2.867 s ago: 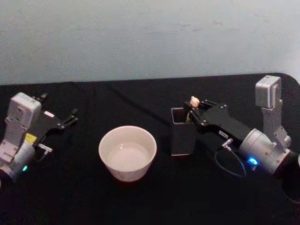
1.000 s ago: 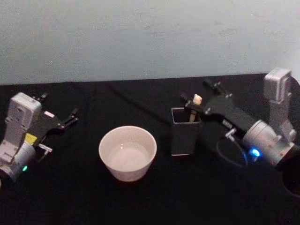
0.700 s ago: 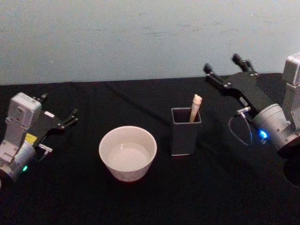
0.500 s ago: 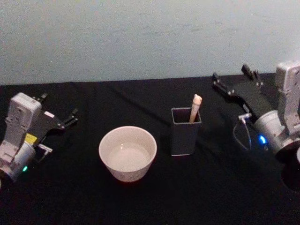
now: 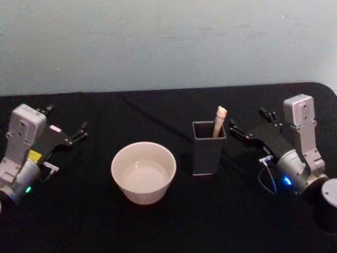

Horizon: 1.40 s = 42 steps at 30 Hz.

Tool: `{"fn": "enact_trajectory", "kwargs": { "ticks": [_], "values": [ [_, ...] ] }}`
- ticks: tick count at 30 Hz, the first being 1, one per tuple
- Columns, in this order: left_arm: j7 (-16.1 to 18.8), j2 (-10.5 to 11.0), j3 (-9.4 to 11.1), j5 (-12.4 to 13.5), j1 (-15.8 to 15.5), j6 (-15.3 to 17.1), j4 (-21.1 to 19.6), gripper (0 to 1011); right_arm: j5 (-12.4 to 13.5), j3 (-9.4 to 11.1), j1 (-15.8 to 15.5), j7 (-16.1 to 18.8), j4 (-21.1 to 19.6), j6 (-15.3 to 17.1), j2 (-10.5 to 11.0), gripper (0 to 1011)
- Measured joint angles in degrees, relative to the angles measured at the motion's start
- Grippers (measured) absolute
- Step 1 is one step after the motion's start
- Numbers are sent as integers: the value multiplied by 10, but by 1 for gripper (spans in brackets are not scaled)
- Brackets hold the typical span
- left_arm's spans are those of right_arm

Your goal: Pick up the stirring spoon with one hand, stir inside the cup, then place it back in its original position.

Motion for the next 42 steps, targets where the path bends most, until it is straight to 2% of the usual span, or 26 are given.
{"fn": "enact_trajectory", "kwargs": {
  "ticks": [42],
  "values": [
    [0, 0, 0, 0, 0, 0, 0, 1001, 2, -1, 0, 1, 0, -1, 1, 1000]
  ]
}}
